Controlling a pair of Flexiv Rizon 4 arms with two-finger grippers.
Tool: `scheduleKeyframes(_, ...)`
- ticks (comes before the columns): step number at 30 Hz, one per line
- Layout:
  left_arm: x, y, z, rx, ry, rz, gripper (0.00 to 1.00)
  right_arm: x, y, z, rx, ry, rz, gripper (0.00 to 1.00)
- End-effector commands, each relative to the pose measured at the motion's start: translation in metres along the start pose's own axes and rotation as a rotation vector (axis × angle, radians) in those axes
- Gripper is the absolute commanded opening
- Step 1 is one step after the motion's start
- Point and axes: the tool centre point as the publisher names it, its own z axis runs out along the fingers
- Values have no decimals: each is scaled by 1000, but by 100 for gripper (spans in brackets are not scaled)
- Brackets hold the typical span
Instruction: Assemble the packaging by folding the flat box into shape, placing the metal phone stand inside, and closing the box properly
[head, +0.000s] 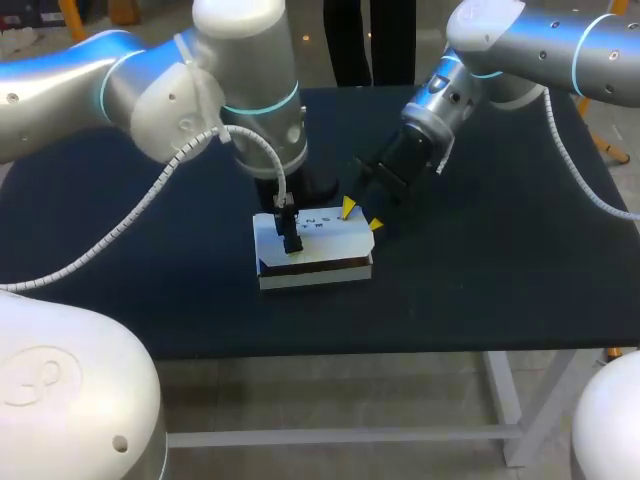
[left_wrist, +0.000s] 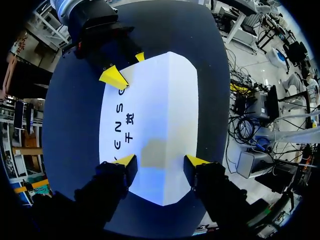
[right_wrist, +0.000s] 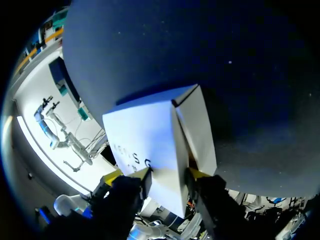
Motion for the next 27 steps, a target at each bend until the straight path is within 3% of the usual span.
scheduleKeyframes(1, 2, -8, 3, -35, -16, -8, 62, 0, 0, 1, 1, -1, 0, 49)
scheduleKeyframes(27, -2, -8, 16, -20, -156, 6, 67, 0, 0, 1, 1, -1, 0, 48)
